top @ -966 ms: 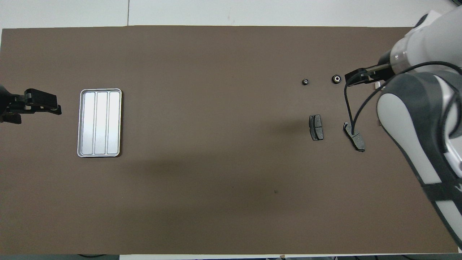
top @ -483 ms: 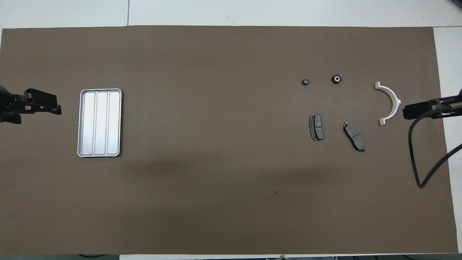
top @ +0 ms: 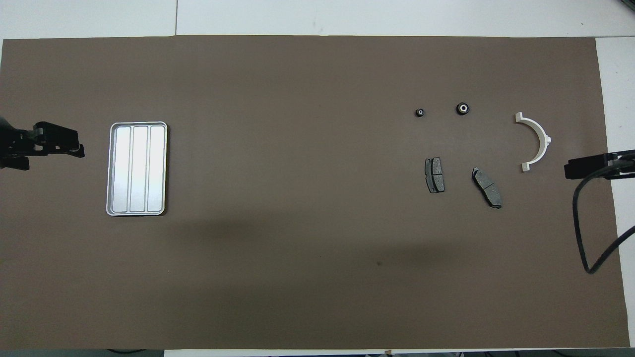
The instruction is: Place bearing gear from tray to pile
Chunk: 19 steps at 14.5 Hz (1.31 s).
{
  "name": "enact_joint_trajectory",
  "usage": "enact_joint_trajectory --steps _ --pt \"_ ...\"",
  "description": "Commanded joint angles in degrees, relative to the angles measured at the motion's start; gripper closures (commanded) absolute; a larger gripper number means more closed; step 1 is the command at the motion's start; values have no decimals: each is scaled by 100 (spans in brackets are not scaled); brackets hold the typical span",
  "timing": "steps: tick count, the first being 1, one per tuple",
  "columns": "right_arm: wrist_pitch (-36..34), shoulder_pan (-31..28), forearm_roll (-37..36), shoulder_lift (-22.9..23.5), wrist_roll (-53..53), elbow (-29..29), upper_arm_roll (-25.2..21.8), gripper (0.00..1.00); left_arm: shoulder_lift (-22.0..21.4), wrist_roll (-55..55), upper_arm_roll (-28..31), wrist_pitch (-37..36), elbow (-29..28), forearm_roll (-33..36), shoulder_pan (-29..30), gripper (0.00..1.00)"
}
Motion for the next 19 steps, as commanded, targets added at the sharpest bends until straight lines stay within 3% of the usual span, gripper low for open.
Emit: enact_joint_trajectory --steps 1,19 --pt "0 -49 210 105 489 158 46 0 -48 27 -13 -71 -32 -40 31 0" --pt "-123 -31 254 114 147 122 63 0 -48 19 -13 -71 -32 -40 31 0"
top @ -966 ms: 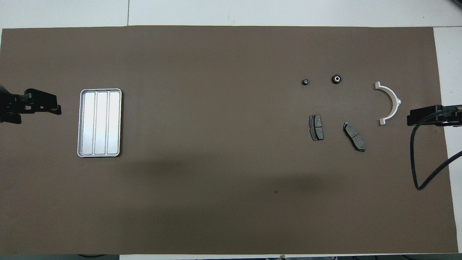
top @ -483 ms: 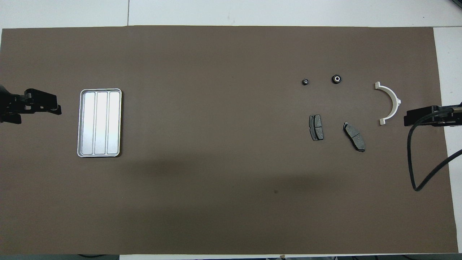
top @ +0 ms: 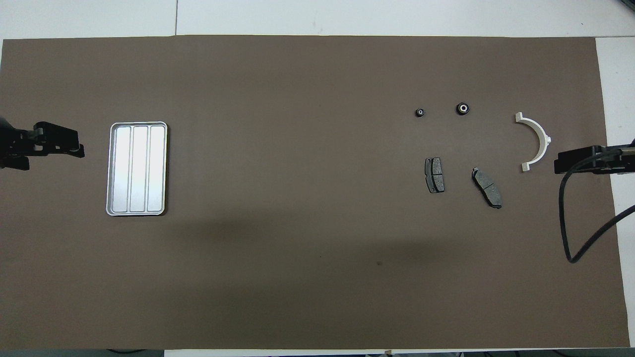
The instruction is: Place bearing gear from tray to pile
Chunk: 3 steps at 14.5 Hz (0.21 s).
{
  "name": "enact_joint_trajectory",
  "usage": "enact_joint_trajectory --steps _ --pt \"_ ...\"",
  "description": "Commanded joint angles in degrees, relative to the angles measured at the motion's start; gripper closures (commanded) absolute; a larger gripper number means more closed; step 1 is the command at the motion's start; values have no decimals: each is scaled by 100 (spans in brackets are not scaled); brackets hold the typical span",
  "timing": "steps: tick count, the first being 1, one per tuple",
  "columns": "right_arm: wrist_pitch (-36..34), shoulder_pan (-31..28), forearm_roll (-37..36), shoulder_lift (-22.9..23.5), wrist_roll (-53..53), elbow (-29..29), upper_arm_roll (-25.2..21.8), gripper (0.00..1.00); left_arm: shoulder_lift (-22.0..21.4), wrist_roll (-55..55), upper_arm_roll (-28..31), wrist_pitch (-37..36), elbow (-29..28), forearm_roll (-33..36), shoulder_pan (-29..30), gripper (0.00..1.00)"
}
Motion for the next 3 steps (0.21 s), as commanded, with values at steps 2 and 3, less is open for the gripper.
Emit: enact_joint_trajectory --steps 2,3 --pt "-101 -62 166 28 -141 84 14 0 -48 27 -13 -71 -32 -40 31 0" --pt "-101 -62 166 28 -141 75 14 0 -48 27 -13 -71 -32 -40 31 0"
